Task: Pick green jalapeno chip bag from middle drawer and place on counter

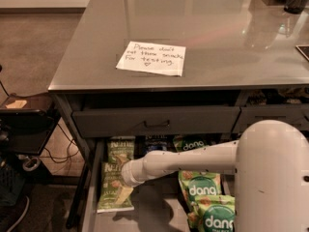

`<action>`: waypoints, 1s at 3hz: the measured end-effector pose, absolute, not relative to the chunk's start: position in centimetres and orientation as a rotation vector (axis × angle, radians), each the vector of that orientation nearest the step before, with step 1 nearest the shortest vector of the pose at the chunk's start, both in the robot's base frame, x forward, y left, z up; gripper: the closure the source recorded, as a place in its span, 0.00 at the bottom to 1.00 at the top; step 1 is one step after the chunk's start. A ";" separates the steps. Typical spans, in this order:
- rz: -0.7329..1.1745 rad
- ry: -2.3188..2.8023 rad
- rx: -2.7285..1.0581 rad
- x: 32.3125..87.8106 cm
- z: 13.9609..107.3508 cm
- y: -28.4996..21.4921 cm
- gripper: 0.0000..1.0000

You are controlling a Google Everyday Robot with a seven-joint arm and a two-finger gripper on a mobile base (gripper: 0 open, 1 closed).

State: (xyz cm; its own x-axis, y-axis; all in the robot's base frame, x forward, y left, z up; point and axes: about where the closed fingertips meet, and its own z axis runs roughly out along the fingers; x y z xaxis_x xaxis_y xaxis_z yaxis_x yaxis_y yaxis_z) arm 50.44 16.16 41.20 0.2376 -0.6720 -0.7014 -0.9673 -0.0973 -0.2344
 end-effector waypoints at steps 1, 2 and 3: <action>0.542 1.535 -1.877 50.6 39.5 16.1 0.00; 0.533 1.560 -1.917 50.2 37.8 16.3 0.00; 0.527 1.566 -1.927 49.9 37.1 16.2 0.18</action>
Offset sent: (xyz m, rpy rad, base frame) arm -0.0052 0.0004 -0.0528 -0.1385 0.0398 0.0166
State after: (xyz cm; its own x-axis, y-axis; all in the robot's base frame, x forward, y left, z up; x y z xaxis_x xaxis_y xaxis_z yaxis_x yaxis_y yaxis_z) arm 49.93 16.24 37.11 0.2271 -0.7364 -0.6372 -0.9719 -0.1297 -0.1964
